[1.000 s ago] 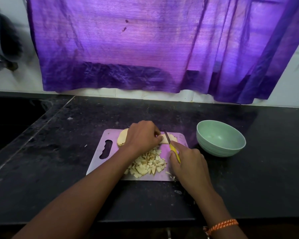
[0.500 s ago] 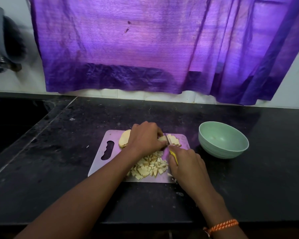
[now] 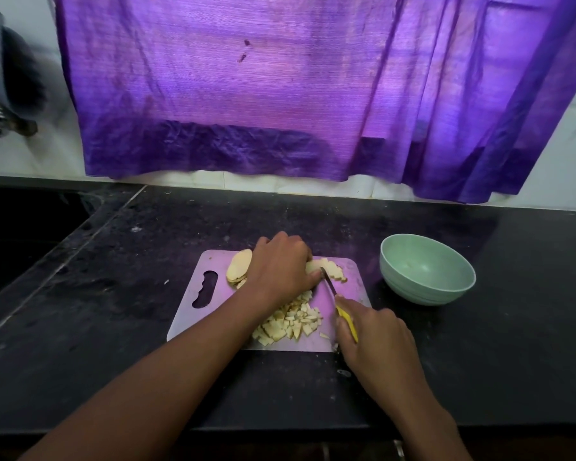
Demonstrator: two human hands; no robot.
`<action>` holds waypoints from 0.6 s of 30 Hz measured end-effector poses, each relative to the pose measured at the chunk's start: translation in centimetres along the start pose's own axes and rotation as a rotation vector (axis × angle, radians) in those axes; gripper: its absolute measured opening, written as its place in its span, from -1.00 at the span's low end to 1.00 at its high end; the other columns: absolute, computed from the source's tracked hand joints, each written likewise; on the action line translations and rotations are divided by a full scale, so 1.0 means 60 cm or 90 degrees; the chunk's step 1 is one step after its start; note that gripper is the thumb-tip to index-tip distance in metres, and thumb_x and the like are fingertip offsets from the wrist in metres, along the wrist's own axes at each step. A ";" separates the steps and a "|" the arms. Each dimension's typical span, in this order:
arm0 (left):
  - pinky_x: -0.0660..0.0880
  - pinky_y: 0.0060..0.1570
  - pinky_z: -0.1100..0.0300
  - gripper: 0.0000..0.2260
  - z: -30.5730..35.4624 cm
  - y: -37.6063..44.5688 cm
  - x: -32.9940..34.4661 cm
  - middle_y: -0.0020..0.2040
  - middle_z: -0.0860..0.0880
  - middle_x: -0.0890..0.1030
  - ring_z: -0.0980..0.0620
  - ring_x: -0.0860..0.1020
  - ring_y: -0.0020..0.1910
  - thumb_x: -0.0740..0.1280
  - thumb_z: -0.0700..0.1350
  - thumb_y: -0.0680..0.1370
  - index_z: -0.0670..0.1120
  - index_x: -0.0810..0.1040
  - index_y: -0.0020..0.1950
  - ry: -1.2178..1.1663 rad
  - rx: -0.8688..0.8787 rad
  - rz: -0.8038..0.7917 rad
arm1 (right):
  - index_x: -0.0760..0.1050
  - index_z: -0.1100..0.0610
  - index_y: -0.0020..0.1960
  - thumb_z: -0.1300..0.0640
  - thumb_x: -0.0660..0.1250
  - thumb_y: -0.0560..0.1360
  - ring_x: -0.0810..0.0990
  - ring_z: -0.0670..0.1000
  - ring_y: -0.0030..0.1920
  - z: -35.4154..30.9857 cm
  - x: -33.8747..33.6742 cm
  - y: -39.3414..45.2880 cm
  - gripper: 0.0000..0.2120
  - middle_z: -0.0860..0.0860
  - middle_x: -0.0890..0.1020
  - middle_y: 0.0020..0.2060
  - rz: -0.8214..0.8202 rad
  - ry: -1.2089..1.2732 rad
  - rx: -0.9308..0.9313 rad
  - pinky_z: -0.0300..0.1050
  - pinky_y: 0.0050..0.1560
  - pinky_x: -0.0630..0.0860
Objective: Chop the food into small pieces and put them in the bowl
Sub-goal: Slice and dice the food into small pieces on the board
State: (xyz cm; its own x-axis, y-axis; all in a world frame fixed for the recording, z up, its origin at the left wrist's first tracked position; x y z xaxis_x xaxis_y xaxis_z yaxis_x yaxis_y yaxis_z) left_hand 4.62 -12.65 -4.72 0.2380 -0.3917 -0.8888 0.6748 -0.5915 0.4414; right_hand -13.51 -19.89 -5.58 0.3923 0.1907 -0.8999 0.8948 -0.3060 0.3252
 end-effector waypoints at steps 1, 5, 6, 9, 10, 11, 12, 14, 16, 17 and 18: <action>0.48 0.22 -0.08 -0.58 0.000 0.000 0.000 0.07 0.08 0.70 0.03 0.56 0.11 0.40 0.34 0.55 0.05 0.76 0.15 0.003 0.000 0.000 | 0.48 -0.15 0.45 -0.07 0.24 0.63 0.62 0.17 -0.16 0.000 -0.002 -0.003 -0.61 0.07 0.65 -0.17 0.010 0.000 -0.003 0.03 -0.20 0.47; 0.49 0.19 -0.06 -0.59 0.002 -0.001 0.000 0.10 0.06 0.69 0.01 0.56 0.12 0.39 0.33 0.57 0.04 0.74 0.17 0.016 0.004 0.003 | 0.50 -0.14 0.43 -0.08 0.25 0.62 0.62 0.17 -0.22 0.007 -0.002 -0.009 -0.62 0.07 0.64 -0.23 0.019 0.005 -0.003 0.07 -0.23 0.54; 0.49 0.19 -0.06 -0.59 0.001 0.000 0.000 0.10 0.06 0.69 0.02 0.56 0.12 0.40 0.32 0.57 0.04 0.74 0.18 0.010 0.004 0.002 | 0.49 -0.14 0.43 -0.08 0.24 0.62 0.61 0.16 -0.23 0.008 -0.002 -0.009 -0.61 0.06 0.64 -0.23 0.021 0.010 -0.003 0.07 -0.23 0.55; 0.51 0.13 -0.04 -0.60 -0.004 0.001 -0.001 0.11 0.08 0.68 0.02 0.57 0.11 0.41 0.30 0.57 0.06 0.74 0.22 -0.019 0.010 -0.005 | 0.49 -0.13 0.44 -0.14 0.15 0.60 0.62 0.15 -0.22 0.015 -0.003 -0.007 -0.56 0.06 0.68 -0.21 0.037 0.045 -0.002 0.07 -0.20 0.56; 0.52 0.11 -0.03 -0.61 -0.008 0.001 -0.003 0.11 0.08 0.68 0.02 0.58 0.11 0.42 0.29 0.58 0.07 0.74 0.24 -0.030 0.010 -0.007 | 0.50 -0.12 0.43 -0.15 0.12 0.59 0.63 0.16 -0.22 0.016 -0.004 -0.005 -0.54 0.07 0.69 -0.20 0.049 0.061 -0.002 0.08 -0.20 0.57; 0.55 0.09 -0.01 -0.62 -0.012 0.002 -0.004 0.10 0.08 0.69 0.01 0.59 0.11 0.41 0.27 0.59 0.08 0.73 0.26 -0.042 0.009 -0.006 | 0.50 -0.11 0.43 -0.15 0.10 0.58 0.63 0.18 -0.22 0.018 -0.005 -0.002 -0.53 0.09 0.70 -0.20 0.060 0.070 0.000 0.09 -0.20 0.57; 0.56 0.04 0.01 -0.65 -0.018 0.002 -0.005 0.08 0.08 0.70 0.01 0.62 0.08 0.40 0.24 0.61 0.08 0.73 0.27 -0.055 0.003 -0.002 | 0.51 -0.11 0.42 -0.15 0.10 0.57 0.62 0.19 -0.22 0.018 -0.006 0.002 -0.52 0.10 0.69 -0.21 0.071 0.073 0.002 0.08 -0.20 0.56; 0.54 -0.10 0.09 -0.74 -0.029 0.003 -0.008 0.01 0.09 0.72 0.02 0.64 0.01 0.37 0.14 0.65 0.08 0.76 0.20 -0.063 -0.004 0.002 | 0.51 -0.11 0.41 -0.11 0.13 0.58 0.61 0.22 -0.22 0.017 -0.004 0.014 -0.55 0.13 0.68 -0.23 0.083 0.061 0.002 0.07 -0.22 0.54; 0.47 -0.17 0.13 -0.79 -0.037 0.004 -0.010 -0.01 0.12 0.73 0.04 0.65 -0.01 0.38 0.10 0.65 0.11 0.78 0.16 -0.067 -0.004 -0.001 | 0.50 -0.12 0.43 -0.07 0.18 0.61 0.60 0.23 -0.18 0.010 0.002 0.031 -0.59 0.14 0.67 -0.20 0.077 0.039 -0.005 0.05 -0.21 0.47; 0.44 -0.20 0.14 -0.80 -0.039 0.004 -0.010 -0.02 0.13 0.73 0.06 0.65 -0.02 0.40 0.10 0.63 0.12 0.78 0.15 -0.073 -0.003 -0.004 | 0.49 -0.13 0.44 -0.05 0.20 0.63 0.59 0.24 -0.15 0.005 0.005 0.040 -0.60 0.15 0.67 -0.17 0.070 0.031 -0.008 0.04 -0.20 0.43; 0.40 -0.23 0.15 -0.80 -0.040 0.005 -0.010 -0.03 0.14 0.73 0.08 0.64 -0.04 0.41 0.11 0.62 0.13 0.79 0.14 -0.080 -0.004 -0.009 | 0.48 -0.13 0.45 -0.03 0.21 0.63 0.60 0.24 -0.12 0.000 0.008 0.047 -0.61 0.16 0.68 -0.13 0.060 0.028 -0.010 0.04 -0.19 0.42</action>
State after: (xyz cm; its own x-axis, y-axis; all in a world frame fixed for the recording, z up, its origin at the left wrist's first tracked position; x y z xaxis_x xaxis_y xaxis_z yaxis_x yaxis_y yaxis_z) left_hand 6.35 -10.88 -4.37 0.1397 -0.4693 -0.8719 0.6817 -0.5930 0.4284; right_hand -10.79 -20.65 -5.06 0.4840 0.2032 -0.8511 0.8563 -0.3104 0.4128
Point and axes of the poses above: each hand's wrist, its own y-axis towards the middle knuckle, its own x-axis out of the palm, z = x × y, the point moved 7 cm from there along y, towards the middle knuckle
